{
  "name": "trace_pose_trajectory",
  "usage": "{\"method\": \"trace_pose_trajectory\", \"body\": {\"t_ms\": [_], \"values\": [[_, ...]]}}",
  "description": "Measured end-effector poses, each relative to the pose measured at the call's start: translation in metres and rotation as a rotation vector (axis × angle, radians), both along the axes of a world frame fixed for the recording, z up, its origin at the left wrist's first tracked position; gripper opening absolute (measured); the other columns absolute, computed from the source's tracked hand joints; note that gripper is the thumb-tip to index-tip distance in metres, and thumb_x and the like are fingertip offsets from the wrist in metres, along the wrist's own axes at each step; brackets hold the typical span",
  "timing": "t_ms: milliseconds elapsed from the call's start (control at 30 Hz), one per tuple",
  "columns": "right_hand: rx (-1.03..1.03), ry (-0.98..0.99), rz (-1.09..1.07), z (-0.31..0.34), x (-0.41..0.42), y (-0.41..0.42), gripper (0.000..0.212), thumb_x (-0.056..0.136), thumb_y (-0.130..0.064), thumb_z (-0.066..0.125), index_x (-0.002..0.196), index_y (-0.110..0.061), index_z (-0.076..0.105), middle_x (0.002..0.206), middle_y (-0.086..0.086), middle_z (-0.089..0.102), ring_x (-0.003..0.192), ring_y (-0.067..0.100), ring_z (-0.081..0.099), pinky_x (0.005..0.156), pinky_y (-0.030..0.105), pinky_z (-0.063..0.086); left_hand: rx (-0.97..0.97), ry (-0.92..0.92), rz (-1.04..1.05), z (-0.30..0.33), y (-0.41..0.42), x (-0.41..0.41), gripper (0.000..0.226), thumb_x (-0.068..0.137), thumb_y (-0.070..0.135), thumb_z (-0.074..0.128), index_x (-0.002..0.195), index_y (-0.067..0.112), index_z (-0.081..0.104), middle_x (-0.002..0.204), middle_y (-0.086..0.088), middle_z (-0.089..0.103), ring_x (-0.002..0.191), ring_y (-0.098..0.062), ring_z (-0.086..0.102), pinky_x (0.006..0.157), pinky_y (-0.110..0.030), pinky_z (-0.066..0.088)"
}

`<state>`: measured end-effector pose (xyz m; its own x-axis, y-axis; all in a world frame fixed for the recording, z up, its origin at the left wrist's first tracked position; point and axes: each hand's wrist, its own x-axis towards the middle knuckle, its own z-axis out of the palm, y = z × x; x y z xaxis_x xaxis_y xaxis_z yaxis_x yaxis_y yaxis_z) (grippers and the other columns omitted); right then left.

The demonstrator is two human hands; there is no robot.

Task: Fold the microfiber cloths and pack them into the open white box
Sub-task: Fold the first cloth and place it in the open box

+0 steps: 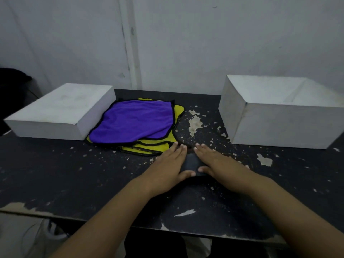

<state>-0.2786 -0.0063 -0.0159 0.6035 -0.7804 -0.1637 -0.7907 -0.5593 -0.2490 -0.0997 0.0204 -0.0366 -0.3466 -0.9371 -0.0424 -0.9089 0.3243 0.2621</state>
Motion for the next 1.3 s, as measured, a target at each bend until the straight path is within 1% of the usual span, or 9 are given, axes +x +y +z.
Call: {"method": "trace_pose_trajectory", "body": {"t_ms": [100,267,367,500,667,767,1000,1167,1300], "values": [[0.092,-0.031,-0.062,0.004,-0.002,-0.001,0.071,0.096,-0.035,0.043,0.149,-0.017,-0.001,0.159,-0.001,-0.006,0.145,0.009,-0.003,0.109,0.016,0.001,-0.012,-0.04,-0.025,-0.002,0.002,0.001,0.081,0.091,0.055,0.037,0.148,0.011,0.0,0.159,-0.002,0.001,0.145,-0.013,-0.011,0.12,-0.031,0.002],[0.041,-0.173,-0.112,0.014,0.001,-0.007,0.047,0.085,-0.028,0.063,0.129,-0.02,0.047,0.129,0.002,0.047,0.121,0.016,0.042,0.093,0.022,0.032,0.087,0.096,-0.031,0.013,-0.01,0.001,0.07,0.084,0.05,0.056,0.141,0.014,0.035,0.148,-0.006,0.037,0.144,-0.019,0.015,0.117,-0.034,0.02],[-0.136,-0.211,-0.089,0.018,0.005,-0.008,0.035,0.077,-0.024,0.071,0.109,-0.024,0.056,0.11,-0.007,0.052,0.109,0.013,0.038,0.088,0.026,0.031,0.035,0.212,-0.005,0.029,-0.022,0.0,0.041,0.08,0.038,0.066,0.115,0.018,0.057,0.117,-0.003,0.06,0.116,-0.018,0.05,0.091,-0.026,0.04],[-0.399,-0.31,-0.083,0.019,0.011,-0.004,0.032,0.071,-0.018,0.072,0.098,-0.026,0.057,0.104,-0.011,0.054,0.105,0.013,0.037,0.087,0.032,0.03,0.12,0.264,-0.008,0.048,-0.029,-0.002,0.019,0.08,0.023,0.067,0.095,0.021,0.055,0.082,0.006,0.056,0.074,-0.008,0.052,0.056,-0.009,0.037],[-0.618,-0.571,-0.429,0.007,0.023,0.002,0.04,0.072,-0.011,0.072,0.106,-0.017,0.053,0.105,0.001,0.049,0.1,0.018,0.046,0.086,0.034,0.045,-0.071,0.531,0.172,0.047,-0.028,-0.005,0.034,0.078,0.014,0.066,0.111,0.018,0.064,0.101,-0.001,0.068,0.088,-0.01,0.059,0.074,-0.026,0.047],[-0.426,-0.817,-0.602,0.005,0.041,0.006,0.024,0.088,-0.015,0.058,0.111,-0.013,0.054,0.099,-0.003,0.054,0.092,0.012,0.052,0.082,0.033,0.05,-0.132,0.678,0.303,0.041,-0.027,-0.008,0.035,0.08,0.013,0.064,0.114,0.018,0.063,0.104,0.0,0.069,0.091,-0.01,0.061,0.074,-0.026,0.051],[-0.114,-1.121,-0.645,0.015,0.062,0.009,0.033,0.096,-0.032,0.044,0.122,-0.016,0.058,0.106,-0.009,0.062,0.093,0.004,0.056,0.071,0.007,0.04,-0.156,0.906,0.284,0.038,-0.012,-0.023,0.048,0.086,0.017,0.06,0.132,0.021,0.051,0.122,0.003,0.065,0.107,-0.003,0.059,0.093,-0.025,0.051],[0.073,-1.317,-0.704,0.019,0.059,-0.002,0.022,0.09,-0.029,0.055,0.108,-0.02,0.064,0.099,-0.002,0.069,0.093,0.012,0.065,0.083,0.034,0.054,-0.203,0.874,0.258,0.043,-0.004,-0.029,0.053,0.089,0.002,0.043,0.137,0.023,0.043,0.133,0.006,0.055,0.114,-0.005,0.055,0.095,-0.02,0.046],[0.133,-1.383,-0.714,0.032,0.05,-0.012,0.008,0.091,-0.023,0.055,0.089,-0.026,0.062,0.094,0.0,0.068,0.092,0.017,0.065,0.077,0.033,0.055,-0.292,0.936,0.288,0.043,-0.014,-0.026,0.044,0.093,0.001,0.045,0.133,0.02,0.049,0.134,0.001,0.052,0.122,-0.005,0.047,0.105,-0.025,0.041]]}}
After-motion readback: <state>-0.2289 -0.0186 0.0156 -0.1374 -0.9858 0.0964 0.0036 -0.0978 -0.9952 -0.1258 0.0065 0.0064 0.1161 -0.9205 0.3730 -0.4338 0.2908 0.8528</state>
